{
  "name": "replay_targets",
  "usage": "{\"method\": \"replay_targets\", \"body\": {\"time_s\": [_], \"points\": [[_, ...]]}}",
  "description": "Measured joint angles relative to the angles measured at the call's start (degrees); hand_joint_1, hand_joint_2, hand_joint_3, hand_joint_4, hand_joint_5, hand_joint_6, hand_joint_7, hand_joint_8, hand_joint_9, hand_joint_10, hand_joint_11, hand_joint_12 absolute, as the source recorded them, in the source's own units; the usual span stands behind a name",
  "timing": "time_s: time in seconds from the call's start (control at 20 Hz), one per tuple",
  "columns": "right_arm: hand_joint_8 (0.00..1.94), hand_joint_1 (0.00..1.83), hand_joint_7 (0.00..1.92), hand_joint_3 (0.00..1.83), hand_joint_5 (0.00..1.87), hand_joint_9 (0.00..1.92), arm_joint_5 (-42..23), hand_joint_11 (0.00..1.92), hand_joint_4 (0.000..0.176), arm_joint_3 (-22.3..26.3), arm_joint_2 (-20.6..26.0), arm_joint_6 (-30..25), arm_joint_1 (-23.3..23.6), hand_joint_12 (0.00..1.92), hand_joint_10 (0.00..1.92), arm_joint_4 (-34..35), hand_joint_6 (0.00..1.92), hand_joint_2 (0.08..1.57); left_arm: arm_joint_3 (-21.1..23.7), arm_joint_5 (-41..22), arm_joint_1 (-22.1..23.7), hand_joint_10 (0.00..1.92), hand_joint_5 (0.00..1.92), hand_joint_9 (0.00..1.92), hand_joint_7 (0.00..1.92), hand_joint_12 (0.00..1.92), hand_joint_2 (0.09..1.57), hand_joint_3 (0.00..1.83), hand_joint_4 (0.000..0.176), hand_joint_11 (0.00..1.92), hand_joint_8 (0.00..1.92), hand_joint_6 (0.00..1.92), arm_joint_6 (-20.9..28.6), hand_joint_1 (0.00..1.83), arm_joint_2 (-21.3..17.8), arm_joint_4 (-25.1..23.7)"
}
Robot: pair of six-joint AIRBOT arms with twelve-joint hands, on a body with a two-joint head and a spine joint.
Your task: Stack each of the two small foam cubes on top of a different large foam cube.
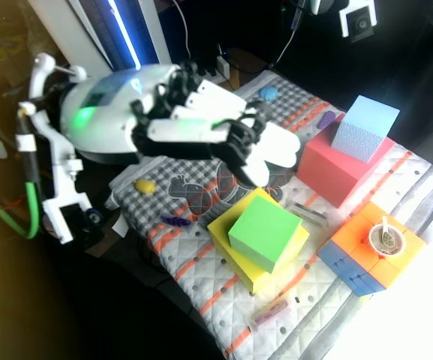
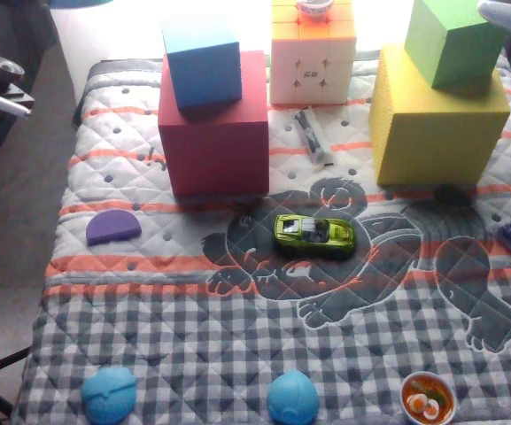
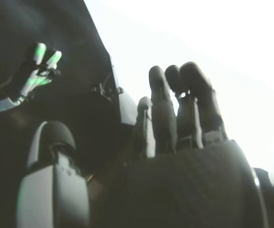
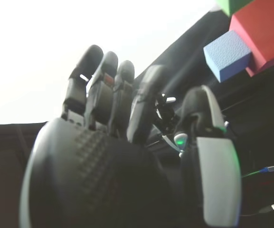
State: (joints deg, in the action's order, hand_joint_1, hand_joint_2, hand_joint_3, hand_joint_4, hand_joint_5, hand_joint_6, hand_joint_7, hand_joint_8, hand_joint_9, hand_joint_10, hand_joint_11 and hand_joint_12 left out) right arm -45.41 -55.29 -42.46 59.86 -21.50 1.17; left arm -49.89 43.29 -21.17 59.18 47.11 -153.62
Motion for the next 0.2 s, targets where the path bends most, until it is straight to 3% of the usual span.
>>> {"method": "replay_targets", "body": {"time_s": [0.05,0.1,0.15,0.2], "points": [[0.00,0.79,0.35,0.00,0.44,0.29,-1.5,0.00,0.000,0.3,0.4,-0.8,-1.1,1.12,0.11,0.0,0.65,1.25,0.5,1.1,-0.5,1.17,0.15,0.05,0.41,1.92,0.95,0.00,0.059,0.01,0.09,0.01,1.6,0.35,-0.7,-0.4],[0.01,0.81,0.37,0.03,0.58,0.28,-2.4,0.00,0.138,0.5,0.8,-1.3,-1.9,1.09,0.10,-0.2,1.34,1.28,0.6,1.9,-0.7,1.17,0.17,0.05,0.42,1.92,0.93,0.00,0.052,0.00,0.09,0.01,3.5,0.38,-1.0,-1.0],[0.01,0.84,0.38,0.01,0.63,0.28,-3.7,0.00,0.168,0.9,1.1,-2.1,-2.7,1.05,0.10,-0.1,1.44,1.28,0.7,3.1,-1.4,1.19,0.22,0.03,0.42,1.92,0.94,0.00,0.060,0.00,0.10,0.03,5.9,0.38,-1.4,-1.7],[0.02,0.85,0.41,0.00,0.66,0.30,-5.2,0.00,0.174,1.1,1.5,-2.6,-3.3,1.10,0.10,-0.3,1.44,1.27,0.9,4.4,-2.2,1.22,0.27,0.00,0.42,1.92,0.95,0.00,0.078,0.00,0.12,0.05,8.9,0.40,-2.0,-2.3]]}}
